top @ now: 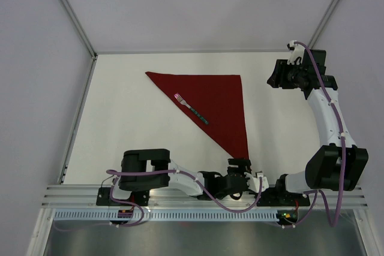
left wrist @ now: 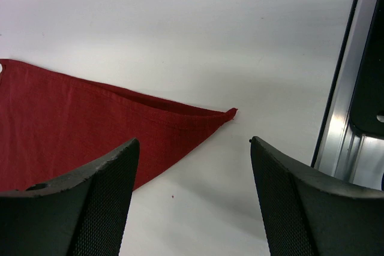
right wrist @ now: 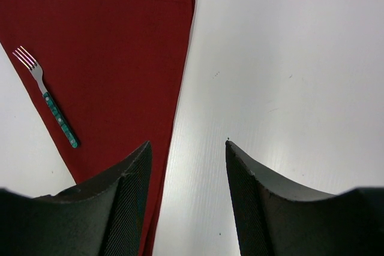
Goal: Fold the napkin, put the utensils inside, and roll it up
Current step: Fold the napkin
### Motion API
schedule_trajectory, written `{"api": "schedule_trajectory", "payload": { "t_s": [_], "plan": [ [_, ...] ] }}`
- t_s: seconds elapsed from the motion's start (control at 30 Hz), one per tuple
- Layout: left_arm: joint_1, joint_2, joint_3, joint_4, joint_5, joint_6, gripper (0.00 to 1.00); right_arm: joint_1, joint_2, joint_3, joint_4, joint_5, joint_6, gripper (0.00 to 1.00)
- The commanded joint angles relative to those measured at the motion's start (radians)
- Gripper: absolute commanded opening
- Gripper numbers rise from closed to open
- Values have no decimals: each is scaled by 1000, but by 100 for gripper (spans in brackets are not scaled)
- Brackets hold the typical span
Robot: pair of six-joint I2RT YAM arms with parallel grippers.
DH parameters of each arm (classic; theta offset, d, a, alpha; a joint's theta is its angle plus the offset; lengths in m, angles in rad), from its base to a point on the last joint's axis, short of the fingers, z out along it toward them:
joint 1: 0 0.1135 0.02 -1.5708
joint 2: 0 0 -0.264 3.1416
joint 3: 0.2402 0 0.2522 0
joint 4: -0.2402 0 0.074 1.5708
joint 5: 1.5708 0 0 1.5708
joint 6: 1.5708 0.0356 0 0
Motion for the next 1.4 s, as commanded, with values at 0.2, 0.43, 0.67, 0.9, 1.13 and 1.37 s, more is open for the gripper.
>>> {"api": "schedule_trajectory", "payload": {
  "t_s": [0.2,0.43,0.67,0.9,1.13,1.37],
  "plan": [
    [-6,99,66,119,-34,86,70,0,-23,-16,35,-19,6,57],
    [16,123,77,134,-20,85,58,0,-28,-24,35,-22,6,57],
    [19,134,104,102,9,68,27,0,-31,-28,37,-30,6,57],
    [22,110,141,61,70,22,2,2,-34,-32,38,-30,6,57],
    [25,80,192,16,156,-95,2,1,-39,-36,40,-27,6,56],
    [130,-2,173,7,211,-312,2,2,-45,-36,38,-29,5,56]
  ]
}}
